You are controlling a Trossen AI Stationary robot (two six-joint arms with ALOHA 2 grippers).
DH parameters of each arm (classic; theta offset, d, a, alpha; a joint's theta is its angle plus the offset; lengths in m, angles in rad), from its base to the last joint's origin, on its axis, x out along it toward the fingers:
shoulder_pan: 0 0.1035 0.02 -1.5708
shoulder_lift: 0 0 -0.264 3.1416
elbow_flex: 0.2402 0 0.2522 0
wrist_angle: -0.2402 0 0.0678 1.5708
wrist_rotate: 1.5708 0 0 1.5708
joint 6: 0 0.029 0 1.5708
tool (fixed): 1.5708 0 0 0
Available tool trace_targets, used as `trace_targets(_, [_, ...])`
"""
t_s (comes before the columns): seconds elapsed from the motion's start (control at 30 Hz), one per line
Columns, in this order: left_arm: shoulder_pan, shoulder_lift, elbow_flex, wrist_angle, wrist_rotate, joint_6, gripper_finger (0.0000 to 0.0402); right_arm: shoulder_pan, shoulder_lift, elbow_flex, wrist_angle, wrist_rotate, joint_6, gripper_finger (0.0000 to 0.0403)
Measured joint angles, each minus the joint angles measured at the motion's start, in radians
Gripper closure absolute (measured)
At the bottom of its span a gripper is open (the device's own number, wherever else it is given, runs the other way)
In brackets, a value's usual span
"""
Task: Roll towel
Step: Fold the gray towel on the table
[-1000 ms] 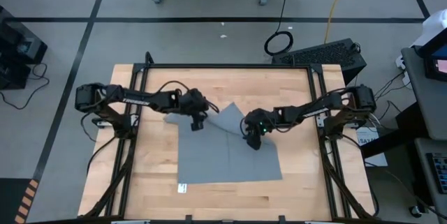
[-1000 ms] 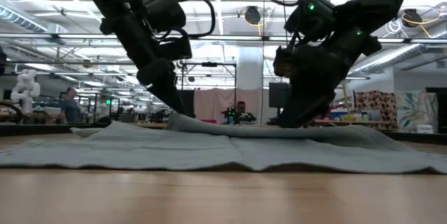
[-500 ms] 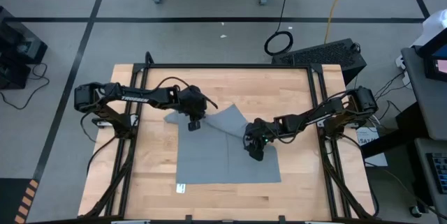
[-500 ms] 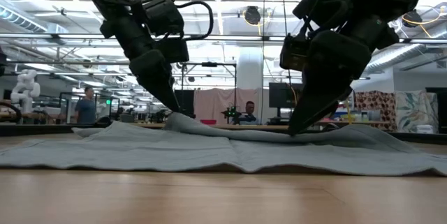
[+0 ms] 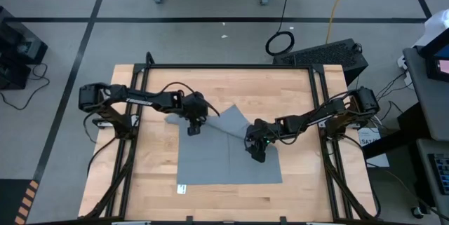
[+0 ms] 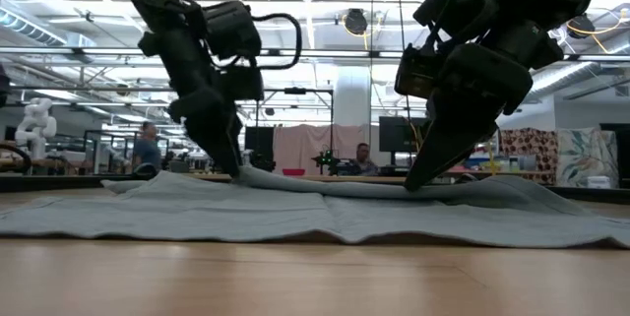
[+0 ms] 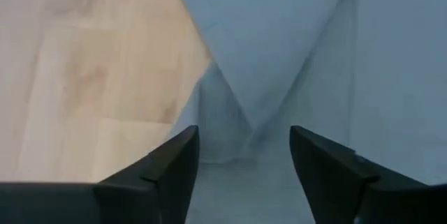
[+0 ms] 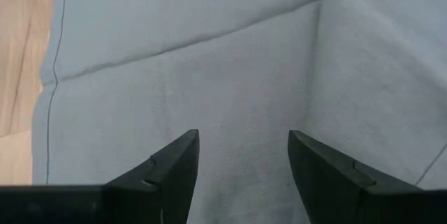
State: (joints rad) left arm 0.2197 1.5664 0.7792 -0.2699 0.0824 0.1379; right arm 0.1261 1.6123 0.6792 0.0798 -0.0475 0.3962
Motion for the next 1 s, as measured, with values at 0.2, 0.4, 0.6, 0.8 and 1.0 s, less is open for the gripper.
trace_targets(0.2, [0.003, 0.052, 0.0, 0.093, -0.008, 0.034, 0.0308, 0.0, 0.0, 0.0, 0.0, 0.003, 0.0, 0.0193])
trace_targets(0.4, [0.005, -0.003, 0.019, 0.135, 0.026, 0.027, 0.0386, 0.01, -0.001, 0.0, -0.003, 0.023, 0.0, 0.0193])
trace_targets(0.6, [0.011, -0.138, 0.071, 0.101, 0.069, 0.025, 0.0394, 0.047, -0.041, 0.0, -0.004, 0.071, -0.021, 0.0193])
trace_targets(0.8, [0.014, -0.291, 0.138, 0.097, 0.226, -0.047, 0.0394, 0.097, -0.134, 0.0, 0.0, 0.281, -0.043, 0.0193])
trace_targets(1.0, [0.016, -0.371, 0.194, 0.109, 0.34, -0.148, 0.0394, 0.138, -0.225, 0.0, -0.005, 0.584, -0.16, 0.0193])
